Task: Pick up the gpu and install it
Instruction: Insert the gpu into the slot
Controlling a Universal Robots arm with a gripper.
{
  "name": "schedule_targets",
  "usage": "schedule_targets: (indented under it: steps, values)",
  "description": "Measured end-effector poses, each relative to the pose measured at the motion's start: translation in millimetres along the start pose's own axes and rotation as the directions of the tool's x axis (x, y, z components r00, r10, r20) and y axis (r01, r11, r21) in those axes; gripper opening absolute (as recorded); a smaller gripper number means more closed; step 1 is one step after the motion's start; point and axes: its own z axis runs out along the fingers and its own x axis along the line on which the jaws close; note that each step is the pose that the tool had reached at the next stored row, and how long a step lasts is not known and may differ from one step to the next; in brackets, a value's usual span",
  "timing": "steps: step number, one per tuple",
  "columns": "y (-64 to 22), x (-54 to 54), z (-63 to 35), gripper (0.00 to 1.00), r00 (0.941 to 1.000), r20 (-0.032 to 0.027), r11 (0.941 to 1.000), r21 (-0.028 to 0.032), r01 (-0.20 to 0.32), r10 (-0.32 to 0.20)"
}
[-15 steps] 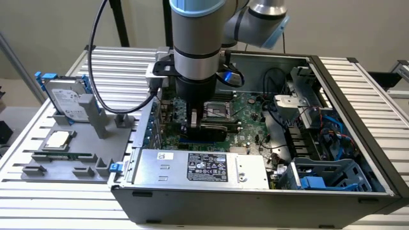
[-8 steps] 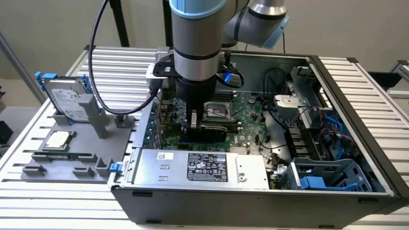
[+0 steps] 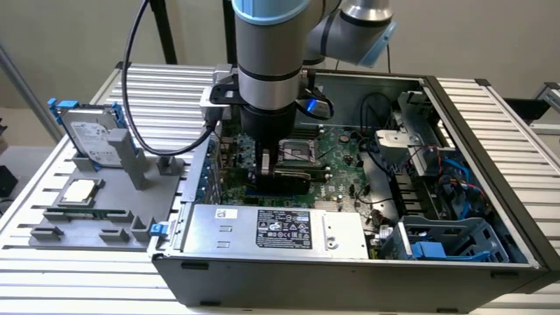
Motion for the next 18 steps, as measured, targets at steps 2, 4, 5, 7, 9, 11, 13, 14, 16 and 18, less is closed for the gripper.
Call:
schedule_targets:
  steps: [2, 4, 5, 7, 9, 11, 13, 14, 16, 18]
  values:
    - [0.3, -0.3, 0.2, 0.00, 1.0000, 0.0002, 1.0000, 0.0001, 0.000, 0.000]
    - [1.4, -0.4, 0.4, 0.00, 1.0000, 0.0002, 1.0000, 0.0002, 0.000, 0.000]
    - [1.8, -0.4, 0.5, 0.00, 1.0000, 0.0003, 1.0000, 0.0002, 0.000, 0.000]
    - [2.3, -0.4, 0.9, 0.00, 1.0000, 0.0000, 1.0000, 0.0000, 0.000, 0.000]
    - [2.4, -0.5, 2.7, 0.00, 1.0000, 0.0001, 1.0000, 0.0001, 0.000, 0.000]
    - [2.3, -0.4, 5.3, 0.00, 1.0000, -0.0007, 1.0000, 0.0001, 0.000, 0.000]
    - [2.6, -0.3, 8.1, 0.00, 1.0000, -0.0005, 1.0000, -0.0002, -0.001, 0.001]
    - [2.6, -0.3, 8.5, 0.00, 1.0000, -0.0006, 1.0000, -0.0003, -0.001, 0.001]
    - [2.5, -0.3, 8.6, 0.00, 1.0000, -0.0006, 1.0000, -0.0004, 0.000, 0.000]
    - [2.6, -0.4, 8.5, 0.00, 1.0000, 0.0005, 1.0000, -0.0006, -0.001, 0.001]
